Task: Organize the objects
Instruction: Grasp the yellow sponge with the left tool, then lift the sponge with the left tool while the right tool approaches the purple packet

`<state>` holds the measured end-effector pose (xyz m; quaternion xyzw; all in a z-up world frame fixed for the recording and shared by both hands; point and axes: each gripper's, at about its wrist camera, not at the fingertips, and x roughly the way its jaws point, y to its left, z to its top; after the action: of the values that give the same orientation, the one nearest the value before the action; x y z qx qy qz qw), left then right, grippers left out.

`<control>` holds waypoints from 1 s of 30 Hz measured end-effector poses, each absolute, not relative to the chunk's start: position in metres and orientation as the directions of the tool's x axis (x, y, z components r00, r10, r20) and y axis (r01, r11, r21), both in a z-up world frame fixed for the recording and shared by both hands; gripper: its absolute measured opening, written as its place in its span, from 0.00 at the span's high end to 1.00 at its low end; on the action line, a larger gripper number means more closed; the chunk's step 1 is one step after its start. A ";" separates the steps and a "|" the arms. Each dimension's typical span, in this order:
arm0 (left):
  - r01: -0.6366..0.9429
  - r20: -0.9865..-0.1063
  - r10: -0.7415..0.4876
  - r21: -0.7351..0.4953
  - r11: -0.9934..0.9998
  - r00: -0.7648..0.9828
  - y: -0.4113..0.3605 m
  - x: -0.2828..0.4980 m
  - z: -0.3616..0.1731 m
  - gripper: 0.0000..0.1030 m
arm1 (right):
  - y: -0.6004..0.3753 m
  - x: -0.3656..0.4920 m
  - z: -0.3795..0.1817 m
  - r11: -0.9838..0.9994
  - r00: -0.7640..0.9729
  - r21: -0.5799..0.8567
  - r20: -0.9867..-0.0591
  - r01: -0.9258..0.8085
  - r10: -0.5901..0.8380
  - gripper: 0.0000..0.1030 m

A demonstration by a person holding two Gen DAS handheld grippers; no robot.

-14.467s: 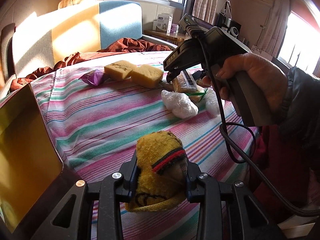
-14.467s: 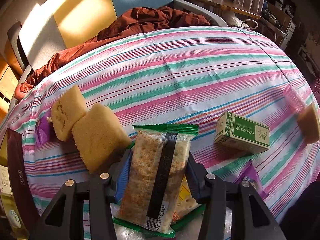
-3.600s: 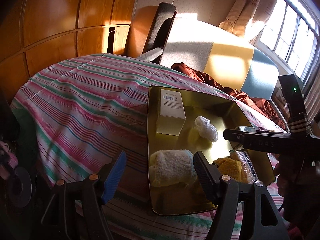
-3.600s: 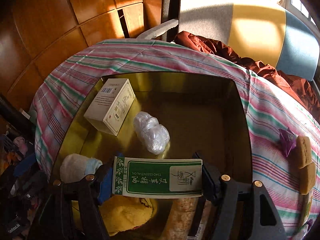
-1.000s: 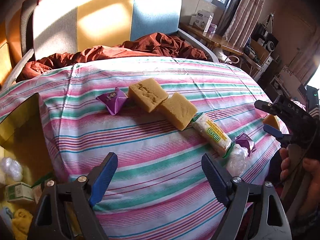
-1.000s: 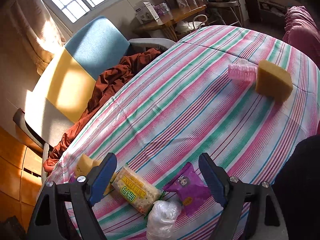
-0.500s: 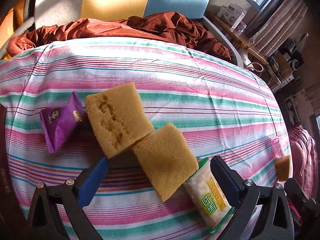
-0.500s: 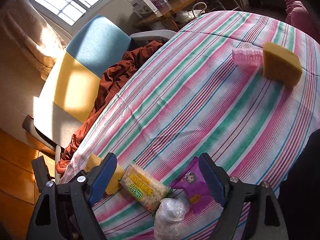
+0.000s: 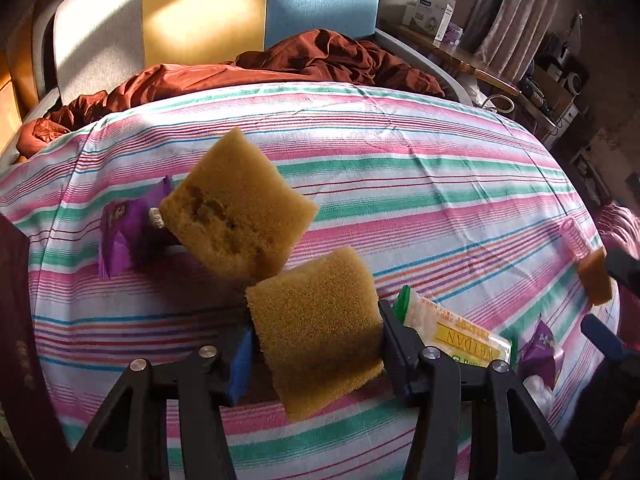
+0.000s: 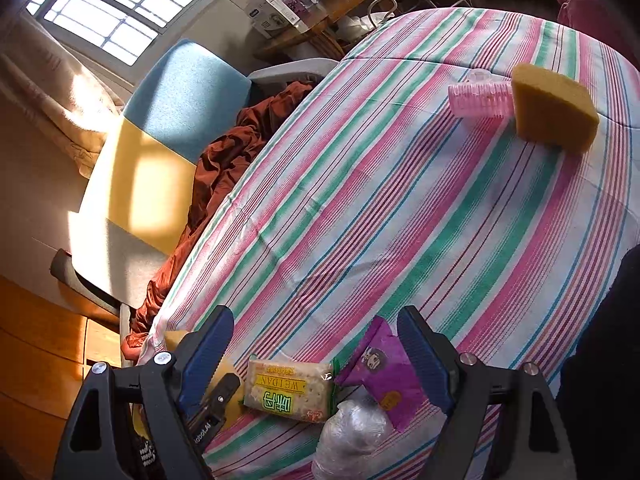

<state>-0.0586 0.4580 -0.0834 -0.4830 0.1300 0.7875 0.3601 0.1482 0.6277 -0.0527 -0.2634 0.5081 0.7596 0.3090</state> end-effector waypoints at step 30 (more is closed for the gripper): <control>-0.787 -0.762 0.541 -0.069 -0.613 -0.355 0.361 -0.005 -0.050 0.18 | 0.623 0.123 -0.084 -0.296 -0.456 0.395 -0.872 -0.870 0.176 0.17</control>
<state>-0.0046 0.3610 -0.0502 -0.3921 0.1564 0.8081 0.4108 0.1234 0.6233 -0.0842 -0.3715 0.4667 0.7143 0.3660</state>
